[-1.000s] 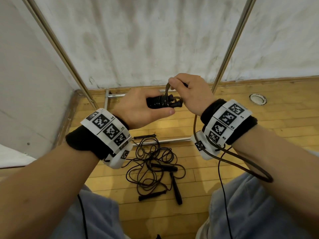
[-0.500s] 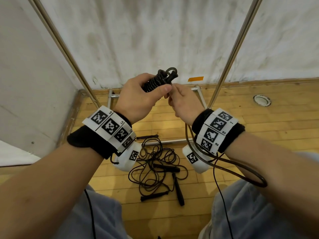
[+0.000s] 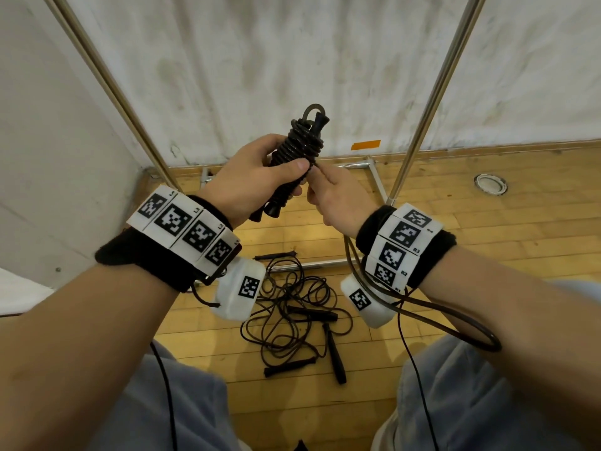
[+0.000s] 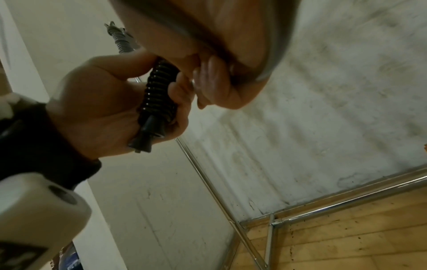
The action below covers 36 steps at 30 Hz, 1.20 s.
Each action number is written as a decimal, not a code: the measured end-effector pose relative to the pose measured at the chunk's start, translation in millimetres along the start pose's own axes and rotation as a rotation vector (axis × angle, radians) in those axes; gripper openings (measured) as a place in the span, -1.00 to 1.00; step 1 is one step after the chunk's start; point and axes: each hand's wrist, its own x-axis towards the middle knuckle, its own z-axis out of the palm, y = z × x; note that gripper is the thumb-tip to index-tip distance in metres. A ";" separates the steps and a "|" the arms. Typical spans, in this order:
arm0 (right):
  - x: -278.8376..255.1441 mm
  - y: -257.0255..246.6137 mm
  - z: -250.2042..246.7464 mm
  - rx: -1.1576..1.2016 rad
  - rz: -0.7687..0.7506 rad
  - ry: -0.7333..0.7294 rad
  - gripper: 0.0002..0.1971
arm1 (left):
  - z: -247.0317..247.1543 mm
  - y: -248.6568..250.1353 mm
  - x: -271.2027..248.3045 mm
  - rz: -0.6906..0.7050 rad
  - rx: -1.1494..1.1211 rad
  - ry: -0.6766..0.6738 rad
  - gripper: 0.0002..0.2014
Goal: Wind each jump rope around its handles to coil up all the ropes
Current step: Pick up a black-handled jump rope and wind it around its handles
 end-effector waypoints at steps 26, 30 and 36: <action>4.5 -1.5 -7.6 -0.493 -0.201 -0.043 -0.74 | -12.3 -42.2 15.0 -0.008 1.228 -0.072 -0.73; 7.7 2.7 -9.4 -0.479 -0.219 0.031 -0.77 | -8.5 -38.7 13.0 0.049 1.227 -0.157 -0.72; 15.2 6.5 -15.4 -0.407 -0.180 0.101 -0.75 | -9.8 -32.1 8.5 0.084 1.044 -0.237 -0.66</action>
